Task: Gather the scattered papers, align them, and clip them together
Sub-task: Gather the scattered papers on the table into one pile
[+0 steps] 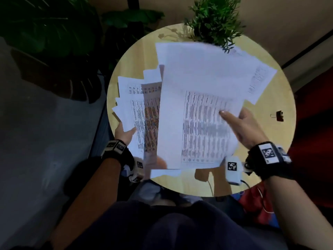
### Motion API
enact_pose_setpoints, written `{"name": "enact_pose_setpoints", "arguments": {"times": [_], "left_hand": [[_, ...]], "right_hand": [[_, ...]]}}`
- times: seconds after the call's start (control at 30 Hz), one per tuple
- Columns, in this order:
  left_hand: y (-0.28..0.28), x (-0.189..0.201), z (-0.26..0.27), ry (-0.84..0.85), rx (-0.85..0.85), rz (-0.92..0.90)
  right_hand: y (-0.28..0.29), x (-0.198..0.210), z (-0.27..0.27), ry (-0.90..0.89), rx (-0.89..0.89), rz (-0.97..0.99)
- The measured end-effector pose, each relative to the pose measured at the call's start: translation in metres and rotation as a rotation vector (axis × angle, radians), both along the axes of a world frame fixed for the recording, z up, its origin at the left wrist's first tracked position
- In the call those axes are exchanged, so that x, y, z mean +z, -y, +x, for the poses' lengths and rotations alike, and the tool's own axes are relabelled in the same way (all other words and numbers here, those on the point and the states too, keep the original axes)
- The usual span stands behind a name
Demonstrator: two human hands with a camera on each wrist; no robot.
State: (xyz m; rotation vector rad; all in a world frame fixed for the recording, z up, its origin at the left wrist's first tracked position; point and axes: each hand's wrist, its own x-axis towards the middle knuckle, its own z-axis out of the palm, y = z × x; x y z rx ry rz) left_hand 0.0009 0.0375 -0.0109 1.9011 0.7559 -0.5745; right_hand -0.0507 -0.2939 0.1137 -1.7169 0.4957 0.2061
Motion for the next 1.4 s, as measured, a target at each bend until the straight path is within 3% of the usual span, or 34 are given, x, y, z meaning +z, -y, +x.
{"name": "enact_pose_setpoints", "arguments": {"times": [0.13, 0.2, 0.27, 0.37, 0.43, 0.5, 0.57, 0.6, 0.7, 0.8, 0.9, 0.97, 1.07, 1.13, 1.27, 1.4], "left_hand": [[0.0, -0.006, 0.001, 0.005, 0.059, -0.035], [0.0, -0.007, 0.004, 0.001, 0.121, -0.066], [-0.001, -0.008, 0.008, -0.02, 0.176, -0.133], [0.0, -0.011, 0.01, -0.036, 0.242, -0.204], [0.004, -0.012, 0.007, -0.002, 0.217, -0.18], [0.014, 0.014, 0.002, 0.021, 0.134, -0.125], [0.006, -0.004, 0.005, 0.041, 0.051, -0.04], [0.002, -0.008, 0.006, 0.056, 0.013, -0.005], [-0.011, -0.018, 0.003, 0.11, -0.055, 0.002], [-0.015, -0.022, 0.002, 0.102, -0.092, 0.03], [-0.016, -0.028, 0.006, 0.058, -0.086, 0.019], [-0.016, -0.031, 0.007, 0.059, -0.097, 0.04], [-0.015, -0.035, 0.008, 0.067, -0.098, 0.074], [-0.017, -0.041, 0.008, 0.064, -0.09, 0.067], [-0.019, -0.045, 0.008, 0.048, -0.067, 0.02], [-0.008, -0.037, 0.011, 0.076, -0.159, -0.025]], "right_hand": [[-0.008, -0.063, -0.003, -0.444, 0.348, -0.187], [-0.024, -0.081, -0.003, -0.565, 0.451, -0.214], [-0.042, -0.091, 0.001, -0.484, 0.349, -0.286], [-0.059, -0.106, 0.013, -0.221, 0.119, -0.538], [-0.077, -0.106, 0.018, -0.198, 0.211, -0.554], [-0.098, -0.112, 0.021, -0.225, 0.396, -0.513], [-0.114, -0.113, 0.026, -0.28, 0.523, -0.551], [-0.114, -0.115, 0.031, -0.287, 0.506, -0.582], [-0.093, -0.117, 0.062, -0.198, 0.188, -0.757], [-0.062, -0.117, 0.099, -0.372, -0.122, -0.775], [-0.057, -0.129, 0.125, -0.539, -0.106, -0.683], [-0.064, -0.132, 0.131, -0.552, -0.128, -0.492], [-0.066, -0.13, 0.134, -0.468, -0.088, -0.288], [-0.065, -0.119, 0.134, -0.364, -0.01, -0.384], [-0.052, -0.074, 0.137, 0.152, -0.031, -0.639], [-0.013, -0.007, 0.141, 0.539, -0.171, -0.428]]}}
